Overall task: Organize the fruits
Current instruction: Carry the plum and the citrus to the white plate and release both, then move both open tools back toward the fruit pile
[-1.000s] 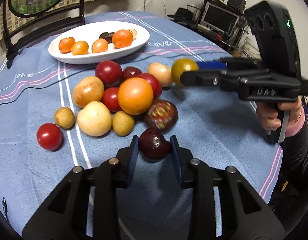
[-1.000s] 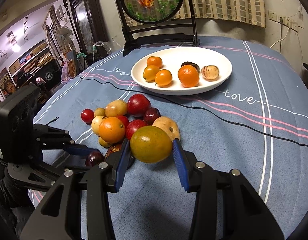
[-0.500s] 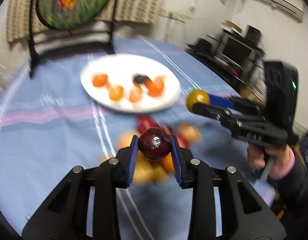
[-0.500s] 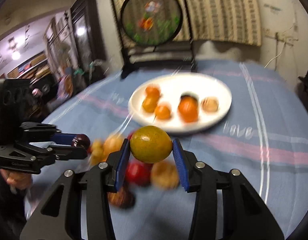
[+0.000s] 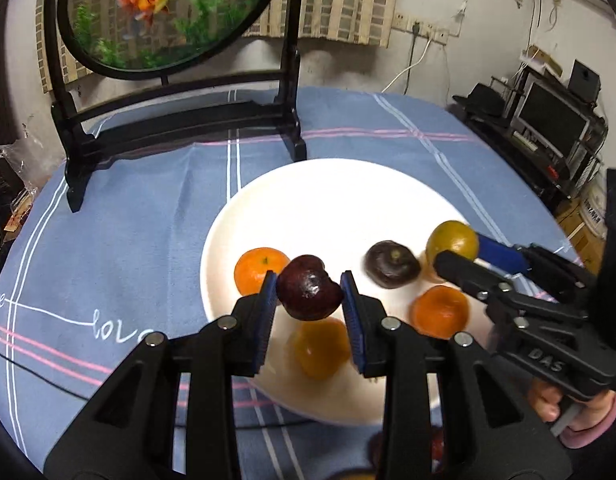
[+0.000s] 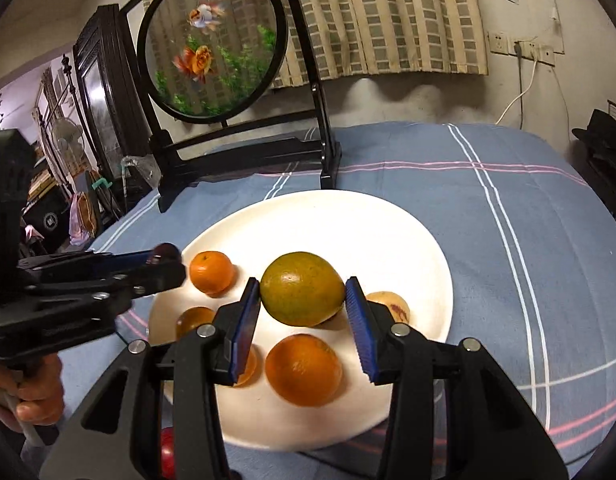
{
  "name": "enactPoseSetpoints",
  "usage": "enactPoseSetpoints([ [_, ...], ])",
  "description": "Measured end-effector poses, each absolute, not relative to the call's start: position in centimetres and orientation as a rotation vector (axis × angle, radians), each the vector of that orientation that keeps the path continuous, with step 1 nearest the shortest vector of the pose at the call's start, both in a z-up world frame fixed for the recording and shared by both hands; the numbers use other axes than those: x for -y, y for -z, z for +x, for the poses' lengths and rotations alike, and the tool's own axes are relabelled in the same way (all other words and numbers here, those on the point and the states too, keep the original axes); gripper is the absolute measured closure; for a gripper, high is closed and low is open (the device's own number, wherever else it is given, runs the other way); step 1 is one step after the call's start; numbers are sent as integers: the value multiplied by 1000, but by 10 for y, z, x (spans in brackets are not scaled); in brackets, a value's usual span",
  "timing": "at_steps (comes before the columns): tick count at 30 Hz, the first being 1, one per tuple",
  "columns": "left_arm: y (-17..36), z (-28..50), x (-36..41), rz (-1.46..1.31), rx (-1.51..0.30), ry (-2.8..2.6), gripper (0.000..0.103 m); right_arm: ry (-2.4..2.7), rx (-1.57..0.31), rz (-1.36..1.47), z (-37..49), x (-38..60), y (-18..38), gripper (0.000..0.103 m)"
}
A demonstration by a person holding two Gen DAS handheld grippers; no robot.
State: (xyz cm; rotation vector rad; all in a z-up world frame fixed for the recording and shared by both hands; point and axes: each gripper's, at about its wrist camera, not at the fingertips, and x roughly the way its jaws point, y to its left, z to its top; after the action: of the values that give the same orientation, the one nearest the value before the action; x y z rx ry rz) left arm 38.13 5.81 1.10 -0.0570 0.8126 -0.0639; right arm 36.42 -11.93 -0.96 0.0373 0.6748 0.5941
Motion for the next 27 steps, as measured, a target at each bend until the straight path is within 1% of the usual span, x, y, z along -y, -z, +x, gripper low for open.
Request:
enactPoseSetpoints([
  [3, -2, 384, -57, -53, -818, 60, 69, -605, -688, 22, 366, 117, 15, 58],
  [4, -1, 383, -57, -46, -810, 46, 47, -612, -688, 21, 366, 117, 16, 57],
  [5, -2, 379, -56, -34, -794, 20, 32, -617, -677, 25, 364, 118, 14, 52],
  [6, -6, 374, -56, -24, -760, -7, 23, -622, -666, 27, 362, 119, 12, 47],
  [9, -16, 363, -58, -22, -736, -2, 22, -619, -625, 28, 352, 125, -2, 45],
  [10, -22, 355, -61, -36, -725, 0, 21, -621, -621, 28, 350, 126, -5, 45],
  [16, -47, 280, -78, -101, -593, -64, 2, -655, -592, -10, 312, 133, -17, 44],
  [20, -35, 234, -91, -204, -542, -85, 2, -674, -590, -36, 276, 142, -9, 43],
  [24, -15, 216, -99, -262, -618, -98, 2, -711, -581, -37, 237, 155, 0, 43],
  [27, -7, 204, -109, -274, -618, -147, 2, -753, -621, -27, 222, 157, 4, 43],
])
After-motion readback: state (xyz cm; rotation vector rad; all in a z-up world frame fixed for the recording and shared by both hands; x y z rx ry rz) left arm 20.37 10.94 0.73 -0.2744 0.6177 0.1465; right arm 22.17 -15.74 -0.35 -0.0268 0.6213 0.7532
